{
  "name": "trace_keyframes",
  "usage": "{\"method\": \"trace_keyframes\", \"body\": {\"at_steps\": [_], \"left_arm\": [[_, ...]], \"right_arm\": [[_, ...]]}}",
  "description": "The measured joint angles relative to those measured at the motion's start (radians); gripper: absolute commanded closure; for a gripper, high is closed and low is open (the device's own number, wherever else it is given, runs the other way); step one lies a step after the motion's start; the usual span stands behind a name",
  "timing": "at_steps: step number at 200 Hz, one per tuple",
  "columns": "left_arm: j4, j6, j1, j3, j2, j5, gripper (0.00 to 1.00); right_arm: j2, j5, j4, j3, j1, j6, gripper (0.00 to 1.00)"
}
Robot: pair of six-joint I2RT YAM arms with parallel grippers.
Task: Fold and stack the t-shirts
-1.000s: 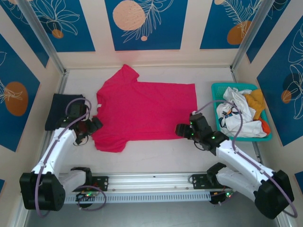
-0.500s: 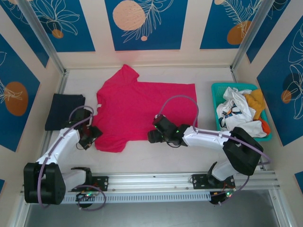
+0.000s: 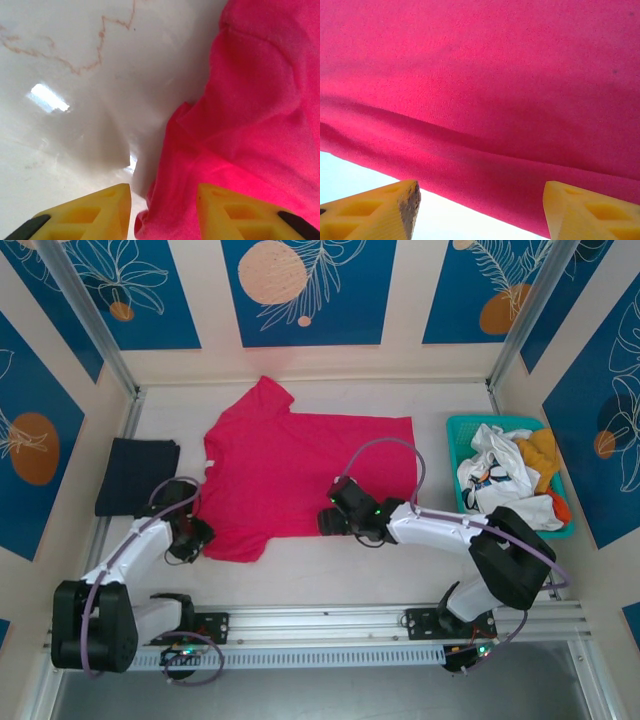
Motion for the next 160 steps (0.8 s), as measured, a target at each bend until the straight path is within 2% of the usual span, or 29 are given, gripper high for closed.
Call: {"method": "trace_keyframes", "body": {"at_steps": [33,63,100,127,160], "left_arm": [[0.037,0.013,0.0,0.0,0.057,-0.007,0.74],[0.079,0.006,0.0,0.0,0.069,-0.005,1.0],[0.096,0.018,0.0,0.0,0.058,-0.003,1.0],[0.088,0.021,0.0,0.0,0.023,-0.008,1.0],[0.084,0.021,0.0,0.0,0.005,-0.011,1.0]], "right_arm": [[-0.037,0.008,-0.017,-0.001,-0.01,0.008,0.34],[-0.101,0.045,-0.042,-0.018,-0.019,0.054,0.34],[-0.278,0.114,-0.182,-0.098,-0.096,0.226,0.38],[-0.454,0.137,-0.321,-0.193,-0.248,0.346,0.39],[-0.595,0.084,-0.379,-0.307,-0.448,0.364,0.4]]}}
